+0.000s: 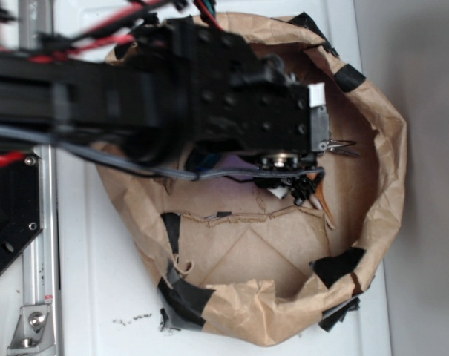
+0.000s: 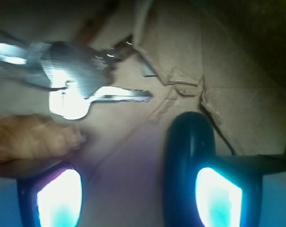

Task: Grab the plastic pickle.

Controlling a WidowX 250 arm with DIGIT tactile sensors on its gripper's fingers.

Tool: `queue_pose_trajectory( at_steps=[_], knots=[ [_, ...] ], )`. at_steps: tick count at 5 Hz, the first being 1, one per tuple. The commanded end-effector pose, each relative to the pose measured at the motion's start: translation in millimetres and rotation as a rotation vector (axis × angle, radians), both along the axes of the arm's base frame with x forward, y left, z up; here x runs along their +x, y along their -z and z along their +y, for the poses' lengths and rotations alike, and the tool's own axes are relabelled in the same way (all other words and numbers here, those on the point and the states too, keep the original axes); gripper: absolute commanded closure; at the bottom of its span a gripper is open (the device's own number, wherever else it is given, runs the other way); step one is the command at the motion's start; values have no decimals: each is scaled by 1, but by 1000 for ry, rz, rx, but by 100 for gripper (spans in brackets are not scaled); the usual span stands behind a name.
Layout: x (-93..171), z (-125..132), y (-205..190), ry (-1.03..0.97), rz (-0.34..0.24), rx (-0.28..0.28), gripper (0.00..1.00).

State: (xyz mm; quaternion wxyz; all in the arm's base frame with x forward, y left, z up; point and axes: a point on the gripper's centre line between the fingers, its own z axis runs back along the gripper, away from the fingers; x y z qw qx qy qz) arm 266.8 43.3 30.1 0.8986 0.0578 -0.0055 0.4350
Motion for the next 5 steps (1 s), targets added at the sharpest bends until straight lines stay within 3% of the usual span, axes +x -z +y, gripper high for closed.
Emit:
queue_pose_trajectory(
  at_steps=[1, 2, 3, 5],
  knots=[
    [-43, 36, -1, 19, -52, -58, 0],
    [-45, 36, 3, 39, -28, -53, 0],
    [-45, 32, 2, 53, -36, -33, 100],
    [-37, 33, -7, 175, -32, -62, 100]
  ],
)
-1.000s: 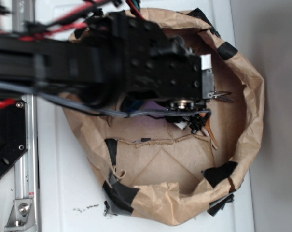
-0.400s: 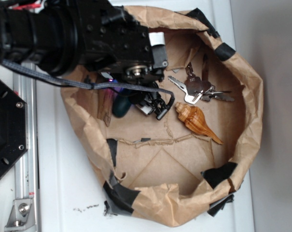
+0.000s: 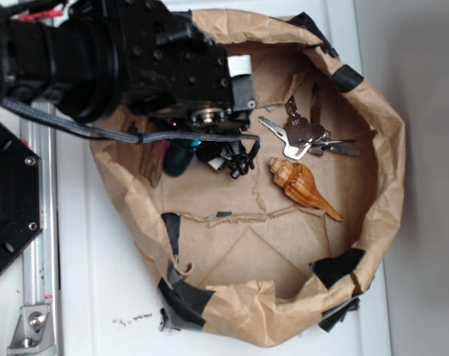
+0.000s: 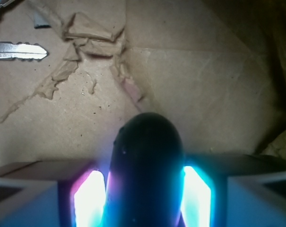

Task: Grab the plastic pickle.

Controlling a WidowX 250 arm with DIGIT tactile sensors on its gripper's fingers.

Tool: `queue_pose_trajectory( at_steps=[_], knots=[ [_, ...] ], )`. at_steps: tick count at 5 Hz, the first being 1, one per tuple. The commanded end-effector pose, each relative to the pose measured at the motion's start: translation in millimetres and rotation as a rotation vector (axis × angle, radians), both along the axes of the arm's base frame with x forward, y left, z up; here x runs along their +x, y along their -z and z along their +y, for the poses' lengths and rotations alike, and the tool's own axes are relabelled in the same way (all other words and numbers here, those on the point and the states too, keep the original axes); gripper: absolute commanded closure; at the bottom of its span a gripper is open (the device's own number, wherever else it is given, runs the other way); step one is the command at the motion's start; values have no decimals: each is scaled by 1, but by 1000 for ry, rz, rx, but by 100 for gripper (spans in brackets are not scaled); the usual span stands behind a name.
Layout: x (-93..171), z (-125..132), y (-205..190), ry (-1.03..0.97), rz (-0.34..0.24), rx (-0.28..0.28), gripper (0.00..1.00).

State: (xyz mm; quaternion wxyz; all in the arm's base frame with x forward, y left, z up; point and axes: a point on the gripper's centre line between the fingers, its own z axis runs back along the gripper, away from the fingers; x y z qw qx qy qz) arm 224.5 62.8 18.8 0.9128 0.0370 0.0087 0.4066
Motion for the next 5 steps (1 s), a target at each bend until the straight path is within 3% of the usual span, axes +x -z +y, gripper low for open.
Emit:
queue_pose_trajectory(
  at_steps=[1, 2, 3, 4, 5],
  knots=[
    [27, -3, -70, 361, -185, -4, 100],
    [41, -23, -121, 527, -228, 9, 100],
    [47, -42, -170, 785, -219, 60, 100],
    [52, -53, -172, 945, -164, 109, 100],
    [54, -51, -162, 948, -145, 90, 100]
  ],
)
